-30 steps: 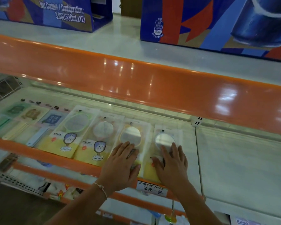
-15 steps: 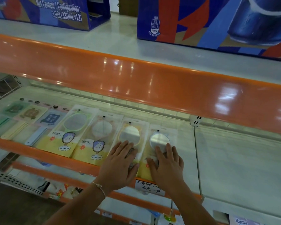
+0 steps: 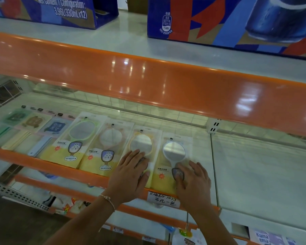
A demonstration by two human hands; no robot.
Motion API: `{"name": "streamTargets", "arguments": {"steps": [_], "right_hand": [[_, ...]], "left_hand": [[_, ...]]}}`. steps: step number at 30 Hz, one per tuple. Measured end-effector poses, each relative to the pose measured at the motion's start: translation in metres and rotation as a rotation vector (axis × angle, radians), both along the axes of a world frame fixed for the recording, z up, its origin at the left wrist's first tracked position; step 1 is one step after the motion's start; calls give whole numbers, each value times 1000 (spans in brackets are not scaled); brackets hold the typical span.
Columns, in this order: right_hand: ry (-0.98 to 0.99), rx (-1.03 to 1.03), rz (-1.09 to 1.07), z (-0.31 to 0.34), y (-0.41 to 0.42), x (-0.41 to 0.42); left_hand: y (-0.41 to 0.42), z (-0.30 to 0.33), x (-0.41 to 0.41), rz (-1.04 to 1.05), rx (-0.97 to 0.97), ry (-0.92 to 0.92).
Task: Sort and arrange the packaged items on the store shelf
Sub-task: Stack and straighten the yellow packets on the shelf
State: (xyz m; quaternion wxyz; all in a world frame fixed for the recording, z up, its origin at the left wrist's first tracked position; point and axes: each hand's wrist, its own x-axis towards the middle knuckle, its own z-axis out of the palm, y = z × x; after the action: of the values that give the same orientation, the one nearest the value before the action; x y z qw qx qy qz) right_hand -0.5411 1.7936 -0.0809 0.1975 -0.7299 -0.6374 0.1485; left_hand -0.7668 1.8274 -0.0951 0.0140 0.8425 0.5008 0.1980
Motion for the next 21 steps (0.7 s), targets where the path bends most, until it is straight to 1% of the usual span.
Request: {"name": "streamTargets", "arguments": {"steps": [6, 14, 21], "right_hand": [[-55, -59, 130, -1, -1, 1], [-84, -99, 190, 5, -2, 1], [-95, -97, 191, 4, -3, 1]], "left_hand": [[2, -3, 0, -4, 15, -36], [2, -3, 0, -2, 14, -29], [1, -1, 0, 3, 13, 2]]}}
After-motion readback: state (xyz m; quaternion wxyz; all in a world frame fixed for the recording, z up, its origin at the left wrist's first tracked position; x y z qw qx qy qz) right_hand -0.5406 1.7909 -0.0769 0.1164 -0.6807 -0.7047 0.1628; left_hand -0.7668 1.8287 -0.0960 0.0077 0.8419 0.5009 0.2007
